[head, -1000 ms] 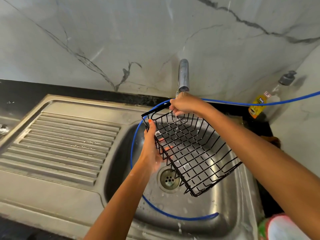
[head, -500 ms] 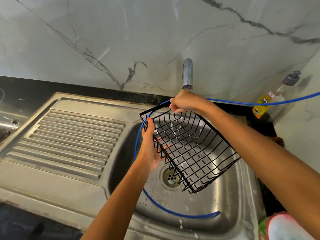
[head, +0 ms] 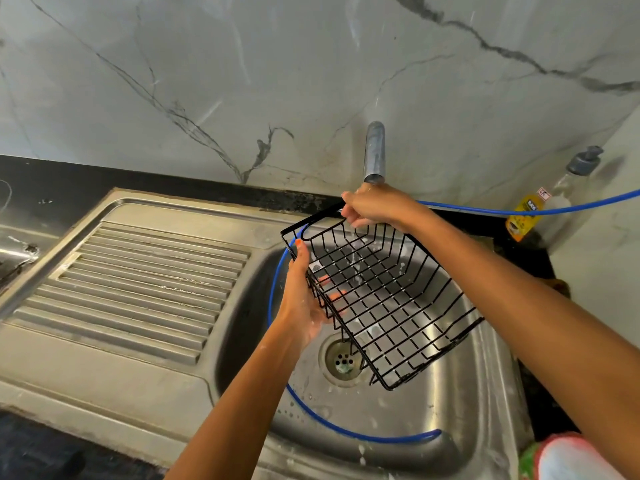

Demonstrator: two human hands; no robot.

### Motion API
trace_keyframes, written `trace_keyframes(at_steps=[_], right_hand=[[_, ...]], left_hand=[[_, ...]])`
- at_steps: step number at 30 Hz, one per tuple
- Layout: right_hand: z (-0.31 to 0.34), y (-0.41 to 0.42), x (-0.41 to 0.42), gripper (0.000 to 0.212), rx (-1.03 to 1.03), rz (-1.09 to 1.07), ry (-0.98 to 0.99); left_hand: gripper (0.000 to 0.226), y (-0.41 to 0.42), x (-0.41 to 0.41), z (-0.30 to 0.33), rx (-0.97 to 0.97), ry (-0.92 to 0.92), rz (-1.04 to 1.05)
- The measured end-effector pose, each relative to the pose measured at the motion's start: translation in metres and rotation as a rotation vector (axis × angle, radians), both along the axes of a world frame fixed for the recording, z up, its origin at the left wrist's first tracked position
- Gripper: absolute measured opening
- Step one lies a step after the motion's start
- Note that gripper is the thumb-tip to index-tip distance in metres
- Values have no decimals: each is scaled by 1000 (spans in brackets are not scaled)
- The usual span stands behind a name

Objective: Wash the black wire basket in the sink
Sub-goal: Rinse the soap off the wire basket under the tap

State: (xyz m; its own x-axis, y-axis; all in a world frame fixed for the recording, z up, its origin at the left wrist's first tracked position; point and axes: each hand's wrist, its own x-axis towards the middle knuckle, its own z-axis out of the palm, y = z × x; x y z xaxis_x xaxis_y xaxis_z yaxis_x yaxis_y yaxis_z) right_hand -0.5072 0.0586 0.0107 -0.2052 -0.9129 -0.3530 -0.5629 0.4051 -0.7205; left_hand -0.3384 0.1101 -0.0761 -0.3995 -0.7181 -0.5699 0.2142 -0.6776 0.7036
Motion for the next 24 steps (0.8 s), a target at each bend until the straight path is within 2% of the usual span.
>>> trace_keyframes(at_steps=[2,6,13,17,24], right_hand=[[2,3,0,40,3,3,-184],[4,6,3,43,-4,27,-291],[4,6,5,43,-3,-21,-315],[0,5,6,45,17,-42,-292],[-7,-2,3,42,42,-86,-184]], left_hand=[[73,-1,-5,-1,22,58,1],[75,-4,-16,-6,56,110,37],[64,-12,-27,-11,115,75,91],[76,-17,-30,-15,147,79,59],[76,-20,-31,-12,107,17,60]])
